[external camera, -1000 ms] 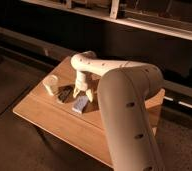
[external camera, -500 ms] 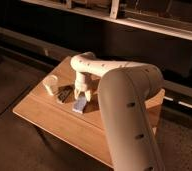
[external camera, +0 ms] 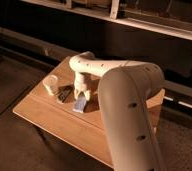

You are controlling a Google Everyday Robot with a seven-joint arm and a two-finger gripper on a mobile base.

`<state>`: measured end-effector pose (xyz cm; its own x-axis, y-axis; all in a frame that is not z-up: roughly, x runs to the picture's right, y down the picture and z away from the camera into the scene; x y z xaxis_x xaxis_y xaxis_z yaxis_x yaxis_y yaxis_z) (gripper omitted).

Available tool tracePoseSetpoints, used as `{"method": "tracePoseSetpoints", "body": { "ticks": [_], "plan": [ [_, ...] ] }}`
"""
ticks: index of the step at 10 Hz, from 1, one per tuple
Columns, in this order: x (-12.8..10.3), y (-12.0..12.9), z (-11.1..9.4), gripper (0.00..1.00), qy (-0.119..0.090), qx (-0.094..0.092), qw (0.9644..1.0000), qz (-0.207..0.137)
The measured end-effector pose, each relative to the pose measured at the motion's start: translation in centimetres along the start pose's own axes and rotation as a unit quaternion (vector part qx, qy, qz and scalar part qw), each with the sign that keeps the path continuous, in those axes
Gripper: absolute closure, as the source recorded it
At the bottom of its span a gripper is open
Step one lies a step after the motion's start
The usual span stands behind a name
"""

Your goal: Place the white sponge in the ceramic cup

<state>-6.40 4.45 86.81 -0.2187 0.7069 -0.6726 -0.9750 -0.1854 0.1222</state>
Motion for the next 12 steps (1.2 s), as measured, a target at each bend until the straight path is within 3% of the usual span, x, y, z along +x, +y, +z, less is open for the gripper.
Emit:
{"method": "tracePoseSetpoints", "body": {
  "ticks": [4,8,10,12],
  "plan": [
    [-0.2,0.4,-6.6,1.0,-0.083,-0.002,0.9965,-0.008],
    [0.1,-0.4,-14.2,1.0,-0.152,0.034,0.9876,-0.019],
    [0.4,0.2,-16.7,1.0,-0.166,0.047,0.9846,-0.027],
    [0.9,1.7,-19.1,1.0,-0.166,0.051,0.9839,-0.044]
  ]
}}
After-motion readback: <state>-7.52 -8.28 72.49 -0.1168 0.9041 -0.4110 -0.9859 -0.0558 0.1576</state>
